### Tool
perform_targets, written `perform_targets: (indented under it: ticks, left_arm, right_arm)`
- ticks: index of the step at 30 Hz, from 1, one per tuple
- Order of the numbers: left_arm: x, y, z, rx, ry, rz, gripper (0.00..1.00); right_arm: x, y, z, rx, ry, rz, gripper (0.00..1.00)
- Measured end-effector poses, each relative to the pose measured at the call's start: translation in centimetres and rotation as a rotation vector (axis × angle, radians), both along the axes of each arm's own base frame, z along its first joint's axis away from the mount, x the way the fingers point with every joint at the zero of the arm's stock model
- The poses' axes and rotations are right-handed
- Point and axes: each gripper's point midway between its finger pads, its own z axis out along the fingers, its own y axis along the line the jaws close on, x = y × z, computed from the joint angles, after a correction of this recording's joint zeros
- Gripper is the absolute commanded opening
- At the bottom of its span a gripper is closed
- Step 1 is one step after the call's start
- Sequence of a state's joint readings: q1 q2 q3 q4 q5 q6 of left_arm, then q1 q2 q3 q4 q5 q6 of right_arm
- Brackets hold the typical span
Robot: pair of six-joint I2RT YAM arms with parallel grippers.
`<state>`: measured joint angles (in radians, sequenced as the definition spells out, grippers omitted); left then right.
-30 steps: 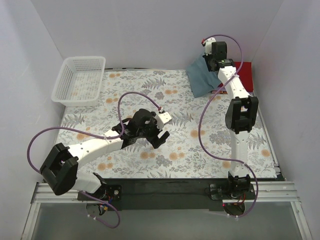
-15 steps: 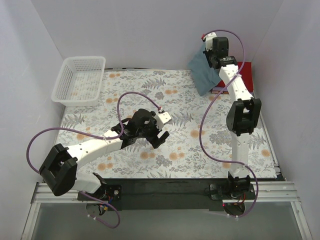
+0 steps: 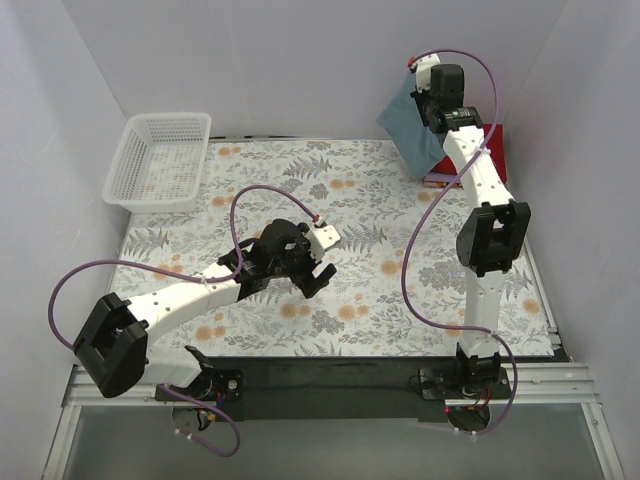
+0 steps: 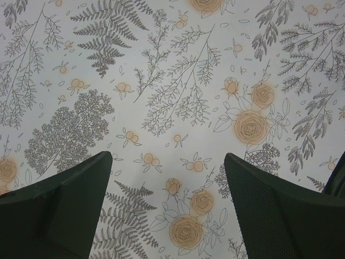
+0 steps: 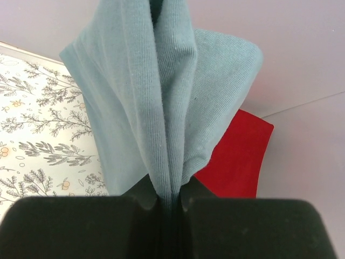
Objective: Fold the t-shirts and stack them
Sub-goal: Neatly place the folded tshirt to the corner
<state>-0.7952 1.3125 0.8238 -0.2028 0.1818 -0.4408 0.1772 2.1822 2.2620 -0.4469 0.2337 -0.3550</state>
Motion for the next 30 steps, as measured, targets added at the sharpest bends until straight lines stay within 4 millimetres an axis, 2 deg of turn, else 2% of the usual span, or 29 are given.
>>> perform_targets:
  ticks: [12,24,30]
  left_arm:
    - [0.1,0.1,0.0,0.006,-0.010,-0.005,0.85]
    - [0.0,0.2,-0.1,0.017,-0.013,-0.011,0.86]
    - [0.1,0.3,-0.1,0.022,-0.018,-0.009,0.86]
  right_arm:
    - [-0.3,-0.2,0.4,-0.002,-0.001,-0.009,0.01]
    - [-1.1,-0.6,2.7,0.042,-0.035,-0.031,0.01]
    - [-1.2,-1.0,2.8,0.041,-0.033,-0.036,0.01]
